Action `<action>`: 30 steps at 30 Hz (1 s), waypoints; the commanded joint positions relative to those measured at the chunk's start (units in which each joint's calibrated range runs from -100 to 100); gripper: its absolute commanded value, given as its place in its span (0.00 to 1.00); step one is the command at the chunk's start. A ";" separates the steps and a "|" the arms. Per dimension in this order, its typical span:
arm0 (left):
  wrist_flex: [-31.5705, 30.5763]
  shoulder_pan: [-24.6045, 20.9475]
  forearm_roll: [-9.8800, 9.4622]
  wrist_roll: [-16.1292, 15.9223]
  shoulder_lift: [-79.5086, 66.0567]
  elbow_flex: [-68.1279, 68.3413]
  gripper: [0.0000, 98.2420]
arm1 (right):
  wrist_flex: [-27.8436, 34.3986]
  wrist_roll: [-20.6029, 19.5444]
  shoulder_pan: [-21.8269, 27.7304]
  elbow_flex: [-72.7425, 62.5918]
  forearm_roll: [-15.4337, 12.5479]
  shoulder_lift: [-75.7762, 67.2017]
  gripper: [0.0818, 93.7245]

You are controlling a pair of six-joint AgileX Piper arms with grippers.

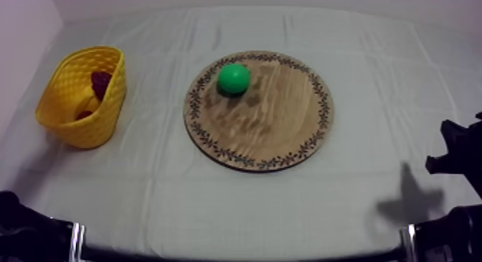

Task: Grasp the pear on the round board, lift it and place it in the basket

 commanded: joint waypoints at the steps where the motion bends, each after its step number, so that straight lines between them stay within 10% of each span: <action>1: 0.60 0.38 -0.08 0.76 4.26 -2.30 0.00 | 0.01 0.01 0.01 0.05 0.00 0.01 0.00; 30: 4.47 6.33 -1.75 3.58 35.88 -12.14 0.00 | 0.01 0.01 0.01 0.05 0.00 0.01 0.00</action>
